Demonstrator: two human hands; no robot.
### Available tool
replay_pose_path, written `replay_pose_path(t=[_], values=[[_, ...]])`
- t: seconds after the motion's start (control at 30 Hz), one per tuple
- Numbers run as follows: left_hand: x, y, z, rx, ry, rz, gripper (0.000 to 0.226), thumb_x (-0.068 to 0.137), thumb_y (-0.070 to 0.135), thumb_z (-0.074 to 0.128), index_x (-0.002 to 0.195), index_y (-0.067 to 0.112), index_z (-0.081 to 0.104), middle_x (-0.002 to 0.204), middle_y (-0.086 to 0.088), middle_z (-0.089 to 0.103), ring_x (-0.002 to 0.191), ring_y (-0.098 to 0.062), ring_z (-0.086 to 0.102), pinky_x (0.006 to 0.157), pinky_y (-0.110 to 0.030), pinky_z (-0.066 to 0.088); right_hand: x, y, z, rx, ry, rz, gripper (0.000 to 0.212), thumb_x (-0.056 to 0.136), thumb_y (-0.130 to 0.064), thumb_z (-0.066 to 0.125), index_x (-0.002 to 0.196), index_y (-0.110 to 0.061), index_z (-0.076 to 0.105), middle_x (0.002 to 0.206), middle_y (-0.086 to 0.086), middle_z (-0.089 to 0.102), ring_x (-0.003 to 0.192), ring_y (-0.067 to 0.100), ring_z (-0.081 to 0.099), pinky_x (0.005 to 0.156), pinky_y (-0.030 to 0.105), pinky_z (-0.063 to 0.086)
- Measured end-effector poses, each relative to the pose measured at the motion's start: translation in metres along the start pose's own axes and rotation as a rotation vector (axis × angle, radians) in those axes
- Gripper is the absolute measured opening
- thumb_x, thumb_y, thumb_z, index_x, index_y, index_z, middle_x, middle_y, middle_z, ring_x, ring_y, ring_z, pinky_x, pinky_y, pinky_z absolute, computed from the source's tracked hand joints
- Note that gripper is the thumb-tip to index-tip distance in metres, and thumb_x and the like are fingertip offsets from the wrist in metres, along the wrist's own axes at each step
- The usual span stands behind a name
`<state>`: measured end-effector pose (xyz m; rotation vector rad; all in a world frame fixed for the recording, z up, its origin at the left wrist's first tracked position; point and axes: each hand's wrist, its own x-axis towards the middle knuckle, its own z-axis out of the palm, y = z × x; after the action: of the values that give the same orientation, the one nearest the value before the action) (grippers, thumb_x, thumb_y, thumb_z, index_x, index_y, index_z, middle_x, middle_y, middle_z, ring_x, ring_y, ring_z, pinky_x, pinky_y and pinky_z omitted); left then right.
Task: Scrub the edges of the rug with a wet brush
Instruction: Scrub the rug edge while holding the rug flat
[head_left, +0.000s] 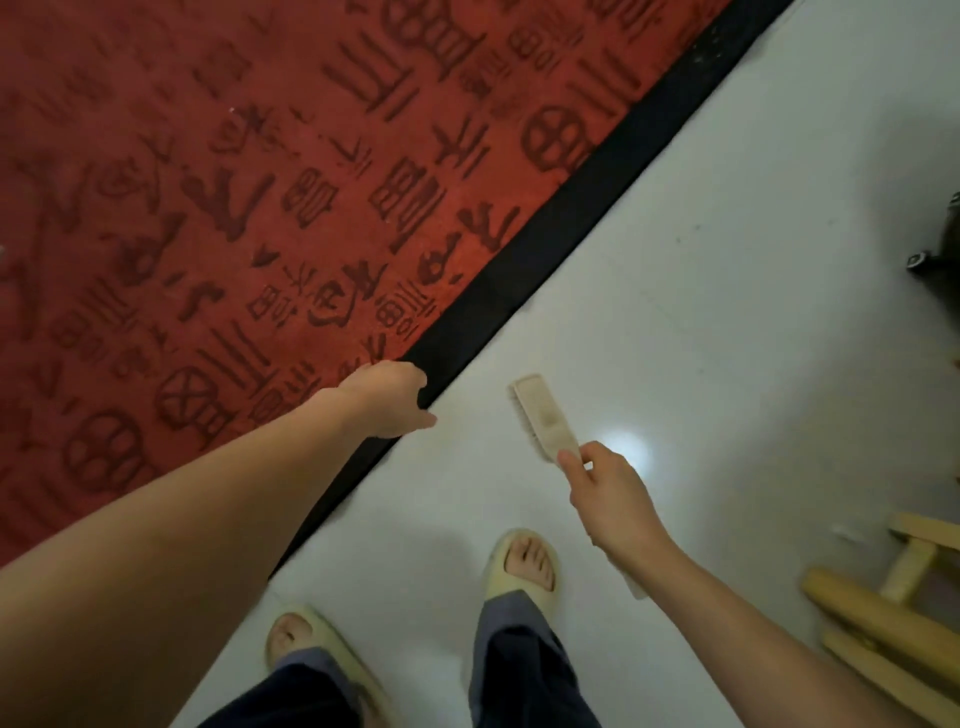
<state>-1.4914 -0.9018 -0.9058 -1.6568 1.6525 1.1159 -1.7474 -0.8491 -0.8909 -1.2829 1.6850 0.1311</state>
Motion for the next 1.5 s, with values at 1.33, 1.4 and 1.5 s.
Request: replay_pose_path(t=[1.33,1.4,1.5], values=[[0.299,0.204,-0.364,-0.46,0.162,-0.106,0.094,0.087,0.031,0.073,0.155,0.008,0.013,0.164,-0.01,0.0,0.151,-0.029,0.001,0.121,-0.043,0.018,0.416,-0.15,-0.379,-0.349,-0.099,-0.055,0.028,0.102,-0.03,0.043,0.098,-0.004,0.053,0.093,0.009,0.057,0.081,0.023,0.054,0.067,0.034,0.04],[0.345,0.202,-0.347,-0.449,0.201,-0.132,0.11,0.083,0.032,0.077,0.157,0.011,-0.002,0.164,-0.005,-0.012,0.151,-0.026,-0.009,0.122,-0.042,0.016,0.465,-0.138,-0.353,-0.287,-0.106,-0.108,0.035,0.103,-0.035,0.037,0.096,-0.004,0.052,0.089,0.009,0.057,0.078,0.024,0.055,0.065,0.036,0.041],[0.401,0.203,-0.325,-0.438,0.284,-0.178,0.127,0.075,0.033,0.083,0.154,0.011,-0.014,0.162,-0.004,-0.02,0.15,-0.026,-0.014,0.122,-0.044,0.015,0.513,-0.122,-0.317,-0.277,-0.08,-0.193,0.042,0.104,-0.04,0.032,0.096,-0.003,0.053,0.089,0.011,0.06,0.078,0.026,0.055,0.065,0.036,0.038]])
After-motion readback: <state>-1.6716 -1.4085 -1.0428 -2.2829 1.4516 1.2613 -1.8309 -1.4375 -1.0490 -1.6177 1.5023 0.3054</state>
